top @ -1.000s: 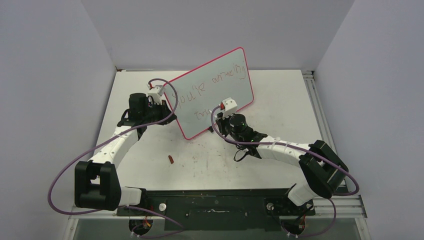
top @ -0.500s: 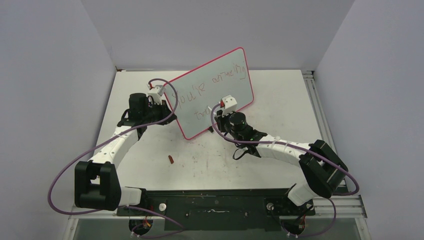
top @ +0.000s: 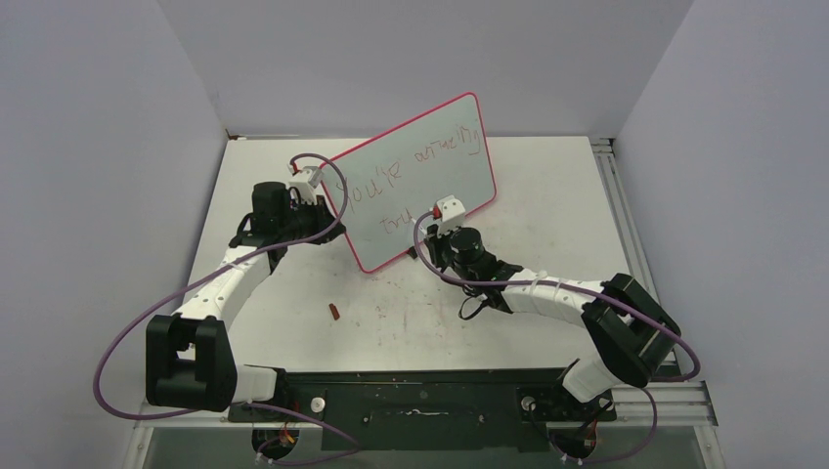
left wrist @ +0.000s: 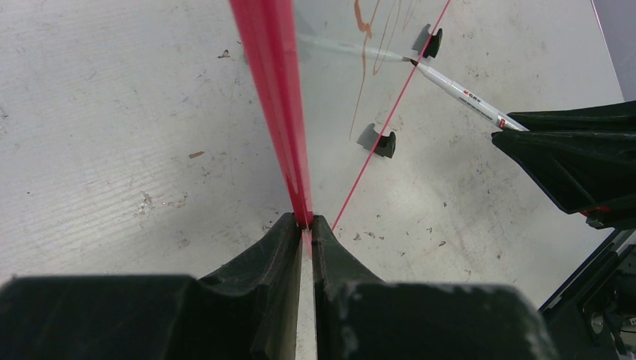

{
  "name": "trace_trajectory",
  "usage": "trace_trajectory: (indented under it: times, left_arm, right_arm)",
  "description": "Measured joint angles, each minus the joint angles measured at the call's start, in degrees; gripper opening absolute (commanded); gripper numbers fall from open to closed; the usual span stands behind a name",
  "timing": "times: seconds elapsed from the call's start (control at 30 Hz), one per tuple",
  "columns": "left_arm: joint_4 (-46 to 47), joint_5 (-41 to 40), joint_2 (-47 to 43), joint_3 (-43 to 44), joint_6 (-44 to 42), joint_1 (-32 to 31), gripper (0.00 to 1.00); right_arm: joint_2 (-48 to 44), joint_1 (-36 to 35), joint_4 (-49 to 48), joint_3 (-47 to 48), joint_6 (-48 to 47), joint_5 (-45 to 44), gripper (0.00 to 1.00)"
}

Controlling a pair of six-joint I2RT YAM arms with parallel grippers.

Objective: Write a sentence on the whiteboard

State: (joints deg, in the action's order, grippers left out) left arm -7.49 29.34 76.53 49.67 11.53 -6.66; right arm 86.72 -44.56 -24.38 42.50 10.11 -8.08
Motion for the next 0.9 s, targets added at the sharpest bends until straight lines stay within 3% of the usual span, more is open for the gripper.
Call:
trace_trajectory:
  times: [0.9]
  left_arm:
    - [-0.02, 0.04, -0.02, 0.00, 0.02, -0.02, 0.07]
  right_arm:
    - [-4.42, 0.46, 1.68, 2.05, -0.33, -2.67, 0.05]
